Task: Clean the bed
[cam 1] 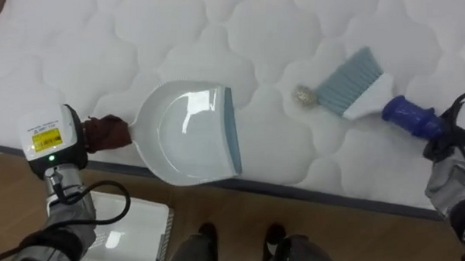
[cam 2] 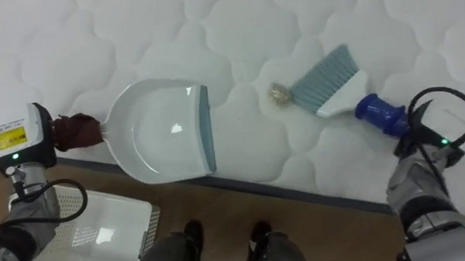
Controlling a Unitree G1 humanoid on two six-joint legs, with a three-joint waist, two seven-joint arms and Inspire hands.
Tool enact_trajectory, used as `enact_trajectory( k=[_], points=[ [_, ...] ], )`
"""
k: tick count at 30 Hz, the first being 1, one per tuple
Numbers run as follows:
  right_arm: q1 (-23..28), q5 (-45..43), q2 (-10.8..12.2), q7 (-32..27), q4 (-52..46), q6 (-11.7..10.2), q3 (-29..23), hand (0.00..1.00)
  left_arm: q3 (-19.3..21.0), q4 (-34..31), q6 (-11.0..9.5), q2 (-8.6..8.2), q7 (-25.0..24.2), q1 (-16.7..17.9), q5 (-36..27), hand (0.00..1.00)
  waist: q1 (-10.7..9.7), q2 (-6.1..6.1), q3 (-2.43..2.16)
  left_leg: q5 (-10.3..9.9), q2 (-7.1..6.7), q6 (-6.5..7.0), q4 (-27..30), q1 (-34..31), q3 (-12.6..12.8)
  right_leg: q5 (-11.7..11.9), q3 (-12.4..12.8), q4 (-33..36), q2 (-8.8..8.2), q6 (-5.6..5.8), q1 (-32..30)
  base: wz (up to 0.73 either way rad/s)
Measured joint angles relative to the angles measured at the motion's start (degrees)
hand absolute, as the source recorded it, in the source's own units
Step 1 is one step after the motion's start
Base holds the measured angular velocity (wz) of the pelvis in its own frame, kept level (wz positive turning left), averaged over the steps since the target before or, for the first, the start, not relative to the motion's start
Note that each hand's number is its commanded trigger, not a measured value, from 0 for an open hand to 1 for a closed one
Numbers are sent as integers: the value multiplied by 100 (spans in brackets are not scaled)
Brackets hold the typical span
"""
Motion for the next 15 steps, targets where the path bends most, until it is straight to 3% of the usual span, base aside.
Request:
enact_trajectory(
  k=[2, 5, 15],
  points=[
    [-134, -341, -145, 7, 54, 81, 71, 100, 0, -1, 0, 62, -3, -2, 0, 100, 0, -33, 8, 0, 40, -9, -7, -4, -51, 25, -66, -82, 25, -33, 56, 7],
    [-234, -779, -162, 20, 72, 133, 159, 100, 2, -14, 22, 166, -8, -37, 61, 100, 96, -166, 14, -23, 127, -49, -2, -26, -24, 47, -65, -121, 104, -71, 42, -6],
    [-505, -1508, -354, 12, 65, 221, 347, 100, 5, -198, 221, 267, -22, -173, 296, 100, 129, -213, 7, -17, 199, -73, 86, -198, -41, 59, -114, -169, 171, -94, -33, 0]
  ],
)
